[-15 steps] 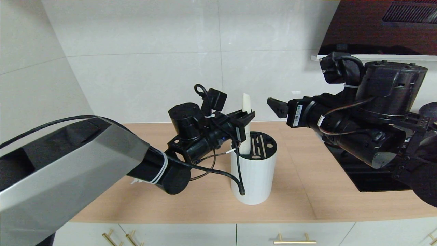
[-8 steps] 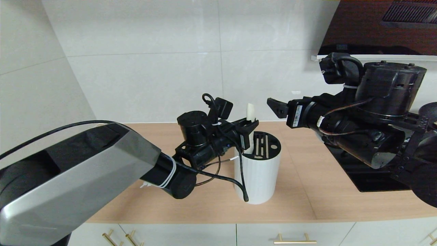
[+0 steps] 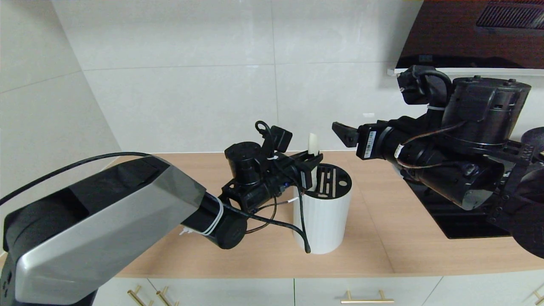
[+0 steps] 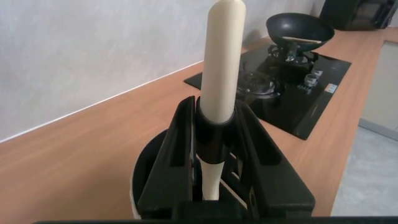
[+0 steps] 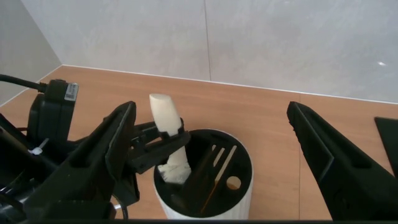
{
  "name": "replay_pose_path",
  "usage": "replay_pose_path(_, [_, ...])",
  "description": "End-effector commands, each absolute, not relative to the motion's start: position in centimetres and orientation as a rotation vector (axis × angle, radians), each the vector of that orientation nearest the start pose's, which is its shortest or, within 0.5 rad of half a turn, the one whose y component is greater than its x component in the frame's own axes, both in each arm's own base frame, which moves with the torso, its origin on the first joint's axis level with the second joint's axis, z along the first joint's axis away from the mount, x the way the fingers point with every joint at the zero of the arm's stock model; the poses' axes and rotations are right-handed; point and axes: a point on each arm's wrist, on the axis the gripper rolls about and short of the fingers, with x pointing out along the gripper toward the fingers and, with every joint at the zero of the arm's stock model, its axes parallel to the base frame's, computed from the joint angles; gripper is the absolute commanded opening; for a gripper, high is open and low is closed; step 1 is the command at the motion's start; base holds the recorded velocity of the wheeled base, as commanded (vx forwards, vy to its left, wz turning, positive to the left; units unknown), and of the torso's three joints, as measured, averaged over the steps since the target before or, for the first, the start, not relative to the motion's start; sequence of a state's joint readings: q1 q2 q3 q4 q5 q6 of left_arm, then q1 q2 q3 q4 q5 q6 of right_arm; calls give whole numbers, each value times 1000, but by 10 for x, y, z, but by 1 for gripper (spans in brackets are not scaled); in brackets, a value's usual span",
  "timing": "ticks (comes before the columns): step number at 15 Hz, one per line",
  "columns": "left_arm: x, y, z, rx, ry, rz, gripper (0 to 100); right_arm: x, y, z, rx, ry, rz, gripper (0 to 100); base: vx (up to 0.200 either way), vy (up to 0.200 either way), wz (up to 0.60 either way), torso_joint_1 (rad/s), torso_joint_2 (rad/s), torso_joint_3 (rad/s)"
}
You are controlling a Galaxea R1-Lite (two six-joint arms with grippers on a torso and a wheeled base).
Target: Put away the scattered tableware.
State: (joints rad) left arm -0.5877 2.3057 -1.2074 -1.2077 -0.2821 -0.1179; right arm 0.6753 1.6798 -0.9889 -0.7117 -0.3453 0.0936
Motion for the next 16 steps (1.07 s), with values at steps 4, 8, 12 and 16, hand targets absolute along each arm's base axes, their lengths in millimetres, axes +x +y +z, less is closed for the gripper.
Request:
replay_pose_path(4, [369,-253,119,-132,-80,-871,100,252,192,246,102,-1,330,100,0,0,0,0,0,0])
replay_pose_path(8, [368,-252,123,-136,-97,-861,100,252,192,246,102,-1,330,100,0,0,0,0,0,0])
replay_pose_path(12, [334,-228,187,-176,-287,-811,100,243,173,251,108,-10,297,100,0,0,0,0,0,0])
replay_pose_path(16, [239,-126,233,-166,-332,-674,100,212,103,250,112,-26,163,100,0,0,0,0,0,0])
